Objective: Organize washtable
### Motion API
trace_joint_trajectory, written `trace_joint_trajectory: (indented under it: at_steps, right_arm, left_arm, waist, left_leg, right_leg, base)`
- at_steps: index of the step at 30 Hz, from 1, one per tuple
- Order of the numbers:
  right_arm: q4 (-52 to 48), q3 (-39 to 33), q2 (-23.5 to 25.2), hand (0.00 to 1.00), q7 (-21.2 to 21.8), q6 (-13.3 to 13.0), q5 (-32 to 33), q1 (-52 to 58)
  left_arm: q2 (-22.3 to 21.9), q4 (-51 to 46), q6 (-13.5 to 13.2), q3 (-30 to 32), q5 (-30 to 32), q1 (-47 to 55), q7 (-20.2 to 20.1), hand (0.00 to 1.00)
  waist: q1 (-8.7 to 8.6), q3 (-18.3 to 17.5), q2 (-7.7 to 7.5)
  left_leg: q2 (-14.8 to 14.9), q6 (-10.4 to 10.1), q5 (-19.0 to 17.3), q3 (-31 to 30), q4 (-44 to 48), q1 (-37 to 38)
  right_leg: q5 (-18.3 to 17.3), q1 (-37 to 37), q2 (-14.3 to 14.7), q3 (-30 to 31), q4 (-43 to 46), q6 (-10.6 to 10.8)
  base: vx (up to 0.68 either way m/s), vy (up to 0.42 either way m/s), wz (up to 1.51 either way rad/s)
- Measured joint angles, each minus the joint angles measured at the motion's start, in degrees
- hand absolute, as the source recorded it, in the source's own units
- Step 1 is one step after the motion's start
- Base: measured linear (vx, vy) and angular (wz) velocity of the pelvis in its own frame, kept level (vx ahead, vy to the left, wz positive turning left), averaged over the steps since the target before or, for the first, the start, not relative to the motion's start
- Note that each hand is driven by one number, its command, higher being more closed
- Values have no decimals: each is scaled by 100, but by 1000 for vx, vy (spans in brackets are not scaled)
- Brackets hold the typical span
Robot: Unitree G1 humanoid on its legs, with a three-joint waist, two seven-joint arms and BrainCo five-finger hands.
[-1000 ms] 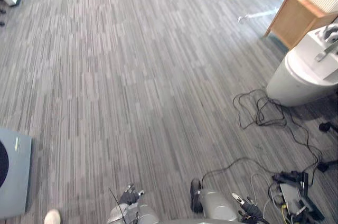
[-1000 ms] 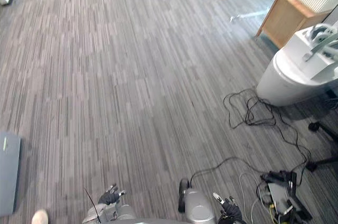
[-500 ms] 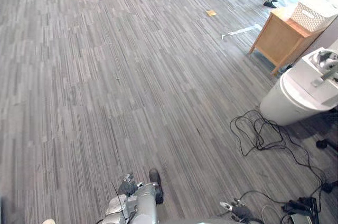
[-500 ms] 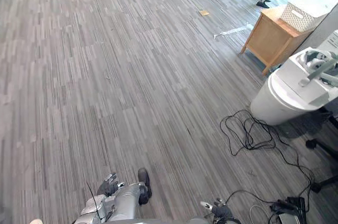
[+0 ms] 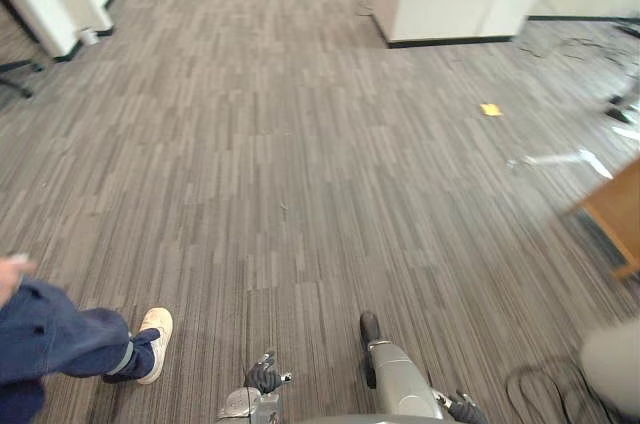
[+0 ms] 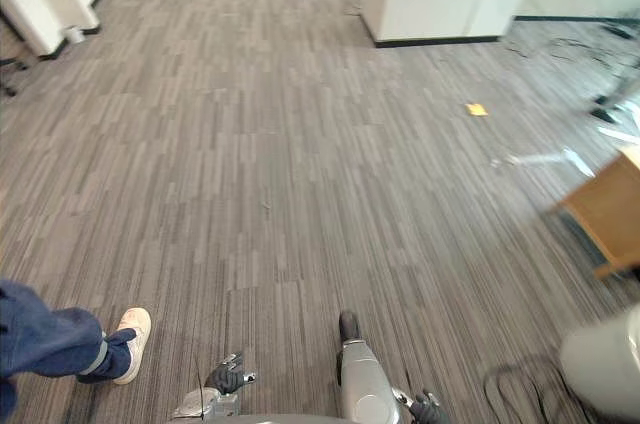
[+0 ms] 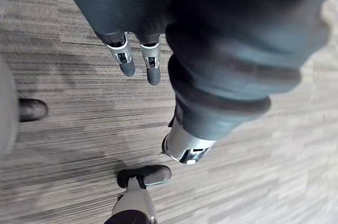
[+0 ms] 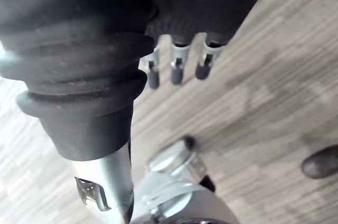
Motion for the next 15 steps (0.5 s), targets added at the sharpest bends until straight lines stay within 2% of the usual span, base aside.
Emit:
trace_joint_trajectory:
  at_steps: [1,2,3,4,5,6,7,8,9,10,11,12,13,14,15]
  right_arm:
    - [-9,-29,-24,0,12,6,74,20]
    - [-27,-92,-68,0,22,8,122,19]
    - [-141,-173,-185,0,21,22,178,33]
    - [-238,-184,-242,0,1,42,209,26]
    - [-283,-195,-278,0,-3,38,208,9]
    - [-242,-228,-271,0,-6,41,205,-10]
    - [-146,-245,-224,0,-17,52,206,-32]
    - [3,-199,-189,0,-22,65,208,-68]
    - [143,-148,-191,0,-16,102,205,-161]
    - [197,-152,-198,0,-9,113,187,-173]
    - [247,-145,-226,0,6,137,104,-231]
    - [315,-59,-273,0,10,172,60,-260]
    - [374,-47,-297,0,13,183,18,-290]
    - [525,-60,-360,0,23,179,-145,-334]
    - [652,-57,-403,0,24,173,-321,-261]
  left_arm:
    - [-76,-21,5,300,-58,18,-10,0]
    - [-157,-29,17,482,-117,10,-10,0]
    - [-325,-61,36,873,-267,37,-13,0]
    - [-381,-171,48,1122,-385,103,-13,0]
    - [-404,-274,78,1335,-523,133,-18,0]
    - [-355,-273,93,1341,-612,136,-15,0]
    - [-244,-298,111,1319,-714,137,-27,0]
    - [-121,-413,114,1245,-1028,172,-28,0]
    - [-36,-497,80,1144,-1304,208,-18,0]
    - [-4,-503,63,1095,-1410,206,-21,0]
    - [44,-525,54,1002,-1575,203,-19,0]
    - [66,-516,60,959,-1632,232,-14,0]
    - [63,-517,63,910,-1664,281,-13,0]
    - [30,-581,25,880,-1747,458,1,0]
    - [25,-688,-19,877,-1744,533,11,0]
  waist:
    - [-14,-66,66]
    - [-23,-91,157]
    - [-41,-89,470]
    - [1,-69,569]
    - [135,-26,684]
    - [146,1,670]
    - [187,49,558]
    - [267,56,382]
    - [301,53,287]
    - [318,48,271]
    - [370,48,262]
    - [407,50,265]
    - [420,51,268]
    - [470,27,322]
    - [597,-4,332]
  left_leg:
    - [123,-27,-1,62,932,-246]
    - [279,-117,54,172,1691,-518]
    - [726,-500,635,402,3356,-1225]
    - [1077,-546,1591,568,4426,-1714]
    - [1655,-481,1696,900,5663,-2183]
    - [1833,-322,1557,1040,6061,-2354]
    - [1920,-124,1402,1165,6366,-2554]
    - [1850,-134,1193,1283,6296,-2834]
    - [1733,-241,1013,1406,5854,-3284]
    - [1672,-310,933,1474,5446,-3525]
    - [1475,-341,917,1616,4269,-3851]
    - [1209,-482,1016,1678,2786,-4051]
    - [1086,-619,1149,1686,2040,-4073]
    - [918,-977,1428,1661,528,-3989]
    - [867,-976,1429,1755,258,-4065]
  right_leg:
    - [361,41,-6,-100,404,6]
    - [241,112,43,-230,572,58]
    - [-95,394,239,-422,620,-89]
    - [-277,607,438,-465,604,-202]
    - [-506,1055,714,-439,500,-380]
    - [-610,1340,783,-437,417,-442]
    - [-760,1806,798,-393,275,-528]
    - [-953,2281,728,-289,18,-612]
    - [-1117,2672,644,-258,-219,-603]
    - [-1175,2792,603,-263,-306,-574]
    - [-1327,2980,518,-275,-435,-535]
    - [-1491,3198,425,-282,-576,-489]
    - [-1517,3352,395,-273,-653,-391]
    - [-1617,3667,369,-252,-925,-252]
    - [-1731,4022,302,-238,-1112,-64]
  base:
    - [796,-315,86]
    - [768,-318,57]
    - [603,-229,20]
    - [885,-307,-18]
    - [712,-231,-38]
    - [692,-225,-32]
    - [509,-156,-16]
    - [592,-186,-13]
    - [567,-169,-9]
    - [539,-113,3]
    - [692,-26,9]
    - [583,-6,9]
    - [793,70,-1]
    - [718,136,-25]
    - [1040,234,-51]
